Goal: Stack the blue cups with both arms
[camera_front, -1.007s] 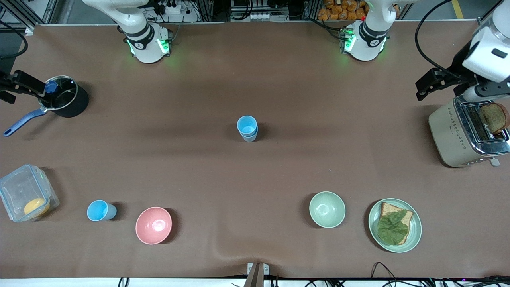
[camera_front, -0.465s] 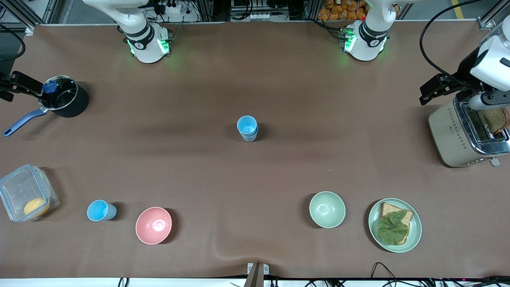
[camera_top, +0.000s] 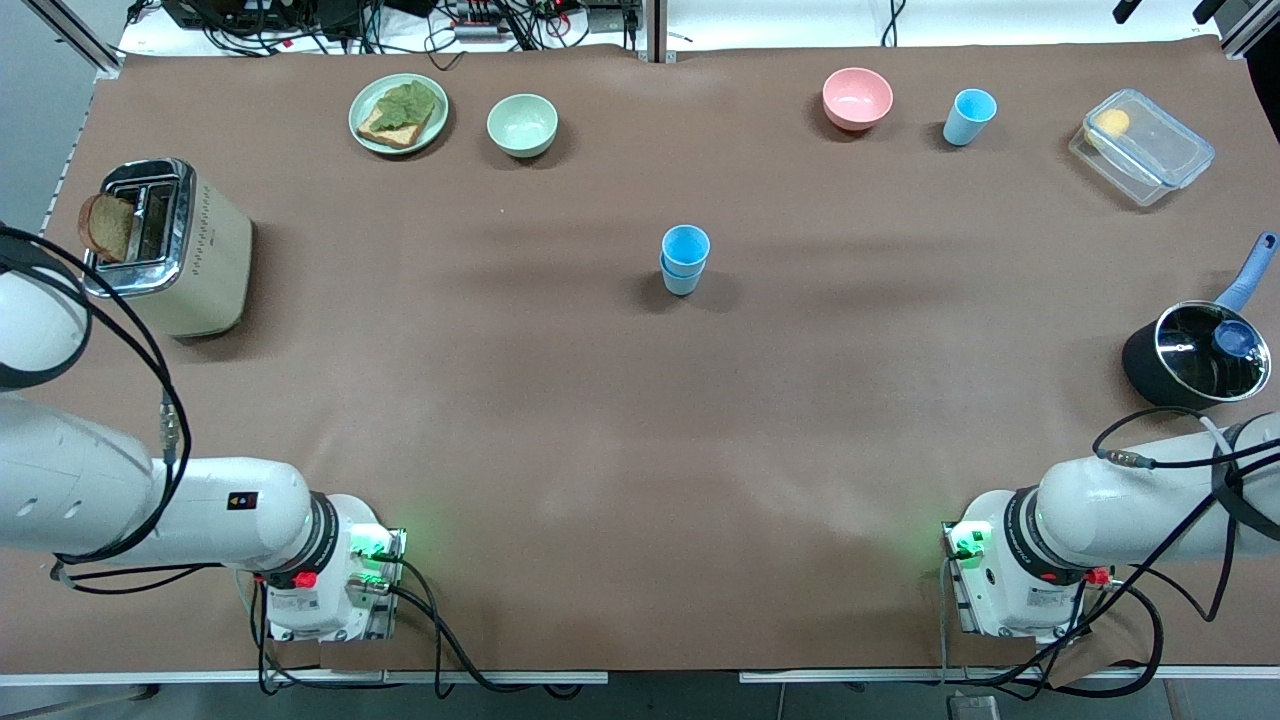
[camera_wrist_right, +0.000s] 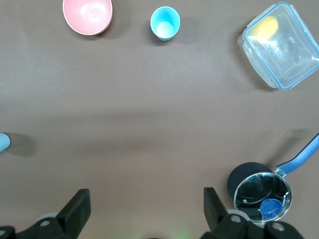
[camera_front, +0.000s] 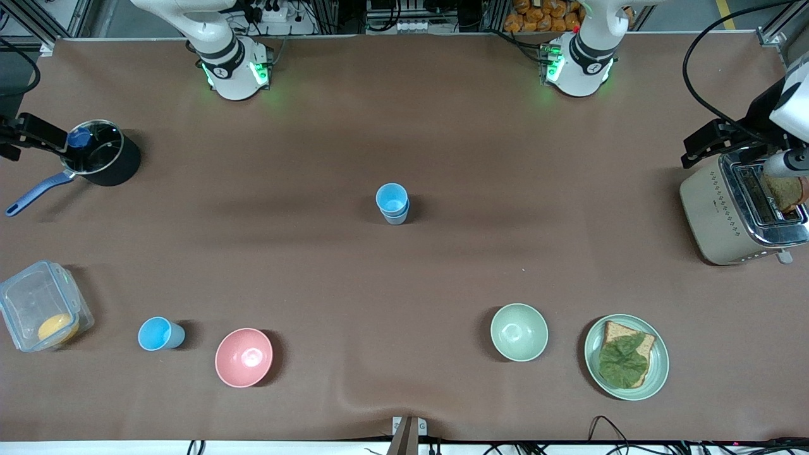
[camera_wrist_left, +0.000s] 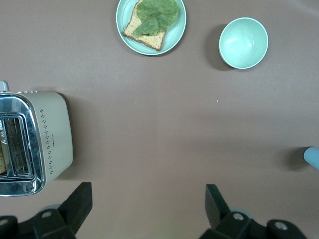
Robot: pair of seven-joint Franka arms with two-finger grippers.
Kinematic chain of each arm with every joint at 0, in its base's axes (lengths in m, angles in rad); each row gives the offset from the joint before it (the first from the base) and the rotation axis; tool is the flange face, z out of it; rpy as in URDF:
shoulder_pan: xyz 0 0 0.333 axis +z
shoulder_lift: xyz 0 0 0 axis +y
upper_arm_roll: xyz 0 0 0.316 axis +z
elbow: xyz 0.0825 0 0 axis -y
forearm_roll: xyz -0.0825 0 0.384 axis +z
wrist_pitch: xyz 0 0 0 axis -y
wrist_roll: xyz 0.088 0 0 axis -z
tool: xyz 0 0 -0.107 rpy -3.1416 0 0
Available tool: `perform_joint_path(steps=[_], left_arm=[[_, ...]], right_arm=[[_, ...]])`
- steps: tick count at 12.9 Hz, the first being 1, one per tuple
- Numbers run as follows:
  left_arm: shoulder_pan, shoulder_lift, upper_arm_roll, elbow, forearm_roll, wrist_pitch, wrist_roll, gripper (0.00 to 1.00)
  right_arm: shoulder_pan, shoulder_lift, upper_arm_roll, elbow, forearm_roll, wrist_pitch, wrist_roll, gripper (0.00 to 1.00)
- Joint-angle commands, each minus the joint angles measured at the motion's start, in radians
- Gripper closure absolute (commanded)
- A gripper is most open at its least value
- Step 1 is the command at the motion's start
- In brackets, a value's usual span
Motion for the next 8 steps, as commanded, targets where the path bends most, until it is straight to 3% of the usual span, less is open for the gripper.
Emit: perform_joint_path(steps=[1,8], left_arm=[[0.005,0.003,0.002,0.026,-0.02,-0.022,0.019,0.0],[0.004,0.0,0.002,0.019,-0.014,-0.022,0.017,0.0]], right_arm=[[-0.013,-0.02,0.014,-0.014,-0.015,0.001,0.008,0.0],[-0.006,-0.014,0.017,-0.014,-0.012,0.01,0.008,0.0]])
